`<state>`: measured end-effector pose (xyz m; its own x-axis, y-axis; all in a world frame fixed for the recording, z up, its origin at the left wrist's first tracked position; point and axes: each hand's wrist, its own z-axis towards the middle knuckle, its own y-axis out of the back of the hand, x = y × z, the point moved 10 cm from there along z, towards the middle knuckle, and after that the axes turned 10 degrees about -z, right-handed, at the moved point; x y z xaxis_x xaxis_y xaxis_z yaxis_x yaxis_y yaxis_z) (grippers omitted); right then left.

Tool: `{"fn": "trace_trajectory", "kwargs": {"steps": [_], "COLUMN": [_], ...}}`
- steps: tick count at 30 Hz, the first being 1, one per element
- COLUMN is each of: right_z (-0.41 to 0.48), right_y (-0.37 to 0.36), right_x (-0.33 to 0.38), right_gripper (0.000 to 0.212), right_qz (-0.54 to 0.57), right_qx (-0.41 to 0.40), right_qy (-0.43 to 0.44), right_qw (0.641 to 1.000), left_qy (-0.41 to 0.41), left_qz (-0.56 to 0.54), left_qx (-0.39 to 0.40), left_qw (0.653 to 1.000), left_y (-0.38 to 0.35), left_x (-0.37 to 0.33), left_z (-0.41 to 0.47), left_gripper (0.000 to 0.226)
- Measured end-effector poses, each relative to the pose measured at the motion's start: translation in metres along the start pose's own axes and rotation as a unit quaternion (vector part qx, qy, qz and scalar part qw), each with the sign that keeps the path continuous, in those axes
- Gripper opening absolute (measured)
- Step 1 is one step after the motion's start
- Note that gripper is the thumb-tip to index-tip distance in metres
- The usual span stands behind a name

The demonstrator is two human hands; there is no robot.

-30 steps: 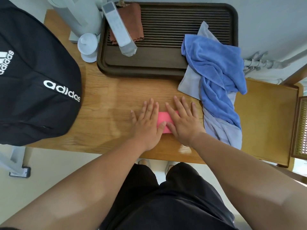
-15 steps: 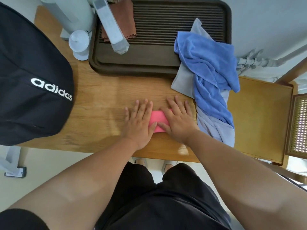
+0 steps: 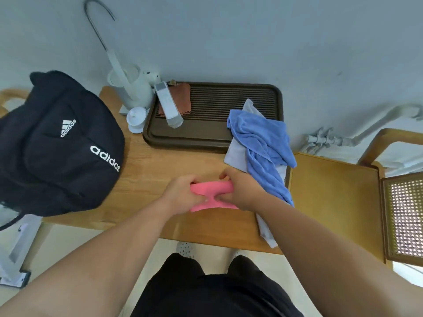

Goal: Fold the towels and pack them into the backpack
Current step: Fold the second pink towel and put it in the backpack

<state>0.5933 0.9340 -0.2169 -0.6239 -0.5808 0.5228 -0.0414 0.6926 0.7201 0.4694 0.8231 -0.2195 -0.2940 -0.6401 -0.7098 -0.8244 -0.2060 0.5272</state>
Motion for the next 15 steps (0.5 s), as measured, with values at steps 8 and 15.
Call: {"fn": "trace_trajectory", "kwargs": {"steps": [8,15], "right_z": [-0.018,-0.016], "right_y": [0.113,0.135], "right_x": [0.020,0.059], "right_gripper": [0.063,0.061], "right_qz": [0.181,0.308], "right_qx": [-0.165,-0.242], "right_qy": [0.017,0.005], "right_qw": [0.969,0.920], "left_qy": [-0.046,-0.106], "left_qz": [-0.243,-0.318], "left_qx": [-0.109,-0.122], "left_qw": [0.963,0.934], "left_y": [0.075,0.130], "left_x": [-0.085,-0.104], "left_z": [-0.018,-0.021], "left_gripper": [0.040,0.032]}}
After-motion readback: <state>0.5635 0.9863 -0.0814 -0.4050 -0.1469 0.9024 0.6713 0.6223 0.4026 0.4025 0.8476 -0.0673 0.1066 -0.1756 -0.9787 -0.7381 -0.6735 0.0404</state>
